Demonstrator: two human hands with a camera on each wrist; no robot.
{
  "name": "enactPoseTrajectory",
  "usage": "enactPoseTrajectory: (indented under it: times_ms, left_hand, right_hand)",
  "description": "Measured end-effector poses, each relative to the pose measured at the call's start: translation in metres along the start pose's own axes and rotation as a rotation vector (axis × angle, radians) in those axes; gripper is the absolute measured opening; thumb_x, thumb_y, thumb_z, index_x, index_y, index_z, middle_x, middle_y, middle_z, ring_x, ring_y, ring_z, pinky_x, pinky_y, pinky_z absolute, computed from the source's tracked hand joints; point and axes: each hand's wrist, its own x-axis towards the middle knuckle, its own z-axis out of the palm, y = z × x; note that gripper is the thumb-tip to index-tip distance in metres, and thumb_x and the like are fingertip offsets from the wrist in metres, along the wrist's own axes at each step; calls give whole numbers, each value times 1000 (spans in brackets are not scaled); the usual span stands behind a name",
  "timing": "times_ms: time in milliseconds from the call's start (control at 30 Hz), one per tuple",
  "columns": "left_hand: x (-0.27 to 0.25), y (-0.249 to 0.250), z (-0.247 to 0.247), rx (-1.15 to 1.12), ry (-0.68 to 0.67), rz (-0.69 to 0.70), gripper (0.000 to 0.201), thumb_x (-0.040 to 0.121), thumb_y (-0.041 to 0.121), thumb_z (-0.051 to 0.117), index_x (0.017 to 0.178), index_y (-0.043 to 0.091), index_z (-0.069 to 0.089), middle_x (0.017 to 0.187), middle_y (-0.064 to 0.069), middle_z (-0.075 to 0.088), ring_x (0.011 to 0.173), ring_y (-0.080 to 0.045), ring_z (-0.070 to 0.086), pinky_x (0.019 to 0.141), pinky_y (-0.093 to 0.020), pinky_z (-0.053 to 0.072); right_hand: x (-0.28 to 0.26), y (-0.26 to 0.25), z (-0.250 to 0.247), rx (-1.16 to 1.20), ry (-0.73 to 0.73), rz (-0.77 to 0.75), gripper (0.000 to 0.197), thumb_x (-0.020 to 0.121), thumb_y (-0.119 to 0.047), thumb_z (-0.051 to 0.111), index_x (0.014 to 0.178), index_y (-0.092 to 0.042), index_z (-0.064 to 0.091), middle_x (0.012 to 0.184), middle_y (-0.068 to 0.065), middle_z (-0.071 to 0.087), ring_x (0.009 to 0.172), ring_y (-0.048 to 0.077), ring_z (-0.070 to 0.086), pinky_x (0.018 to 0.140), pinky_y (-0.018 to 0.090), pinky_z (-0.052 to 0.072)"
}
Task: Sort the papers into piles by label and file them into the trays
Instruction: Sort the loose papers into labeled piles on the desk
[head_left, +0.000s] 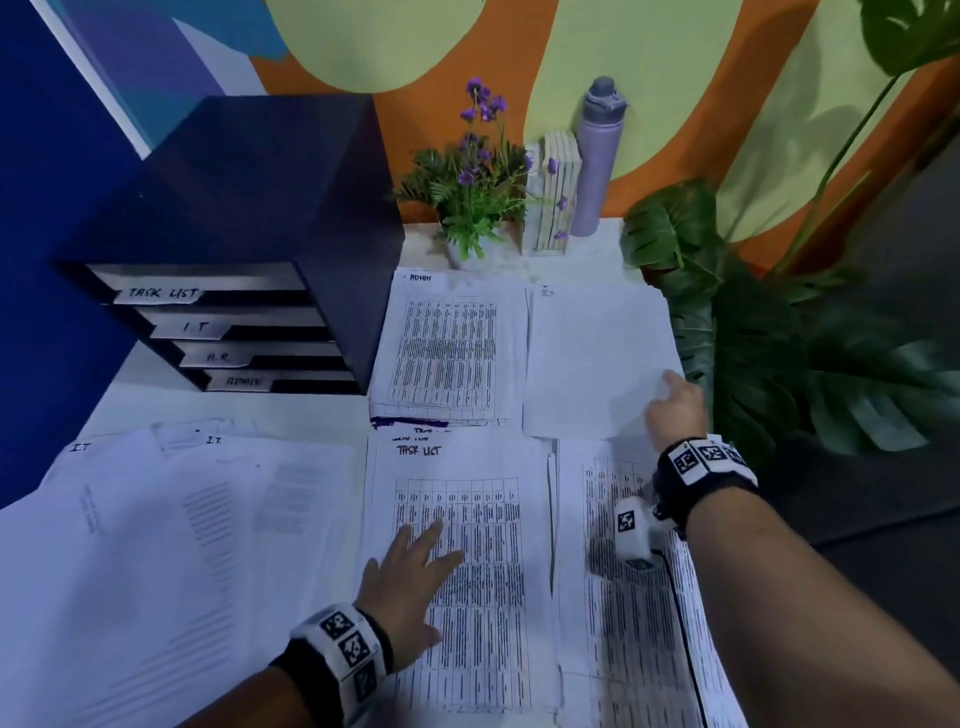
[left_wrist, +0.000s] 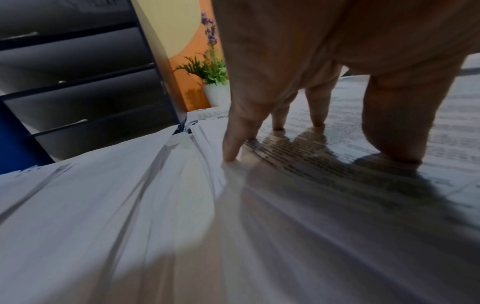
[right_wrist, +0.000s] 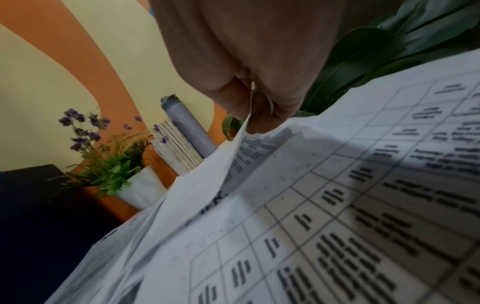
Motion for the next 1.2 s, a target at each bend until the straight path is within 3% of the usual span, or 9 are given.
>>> enactPoseTrajectory:
  times_ms: [33, 200, 333, 433, 533, 733, 933, 1067, 1200]
  left_hand:
    - [1, -1, 1, 7, -4, -2, 88, 88, 30, 68, 152, 40, 8, 159, 10, -23, 147, -25, -20, 117, -58, 4]
    - [4, -2, 3, 21, -25, -10, 90, 87, 30, 68, 152, 41, 6, 157, 11, -26, 146, -24, -23, 116, -59, 3]
    - [5, -4, 4, 24, -24, -9, 91, 86, 30, 69, 151, 41, 6, 157, 12, -25, 146, -24, -23, 116, -59, 5]
    - [4, -5, 4, 17, -14, -2, 91, 86, 29, 69, 151, 42, 7, 158, 11, -25, 146, -24, -22, 116, -59, 4]
    - [3, -4, 4, 17, -5, 2, 91, 86, 28, 70, 151, 41, 8, 158, 11, -24, 146, -23, -21, 116, -57, 3]
    - [-3, -4, 4, 21, 19, 5, 90, 86, 25, 70, 151, 41, 10, 159, 10, -22, 147, -22, -19, 116, -57, 5]
    - [-13, -5, 8, -15, 30, 33, 85, 88, 25, 68, 152, 38, 13, 160, 10, -17, 148, -22, -15, 118, -55, 6]
    - [-23, -15, -6, -218, 264, 81, 69, 94, 20, 59, 151, 27, 23, 160, 4, 14, 146, -16, 14, 119, -31, 17]
    - [-44, -59, -21, -373, 545, -36, 58, 95, 19, 56, 148, 19, 33, 149, -1, 33, 135, -20, 33, 113, -28, 26]
  right_hand:
    - [3, 0, 0, 5, 0, 6, 56, 89, 9, 34, 143, -4, 40, 143, 21, 37, 123, 37, 47, 94, 36, 42]
    - [10, -4, 0, 8, -8, 34, 62, 92, 7, 34, 152, -10, 25, 158, 11, 18, 142, 30, 27, 114, 34, 27]
    - [5, -9, -1, -305, 70, 52, 69, 87, -3, 46, 148, -30, 28, 160, 2, 6, 138, 35, 19, 113, 51, 22]
    - [-12, -14, 3, -377, 62, -66, 48, 88, -11, 53, 133, -29, 50, 148, 8, 31, 130, 35, 29, 106, 49, 26]
    - [-47, -12, 17, -472, -123, -207, 32, 90, -20, 53, 120, -31, 58, 132, 5, 46, 122, 30, 38, 99, 45, 32]
    - [-113, 8, 32, -626, -325, -191, 50, 83, -15, 53, 130, -31, 45, 138, 0, 33, 125, 26, 32, 99, 49, 35]
    - [-128, 12, 33, -631, -311, -152, 48, 85, -15, 50, 131, -28, 45, 139, 1, 33, 126, 26, 32, 99, 50, 36]
    - [-133, 3, 41, -564, -276, -243, 43, 90, -18, 52, 132, -25, 50, 140, 5, 37, 127, 29, 34, 100, 47, 40]
    - [-161, -18, 71, -375, -336, -383, 33, 91, -11, 53, 123, -14, 60, 121, 10, 50, 115, 30, 49, 97, 38, 45]
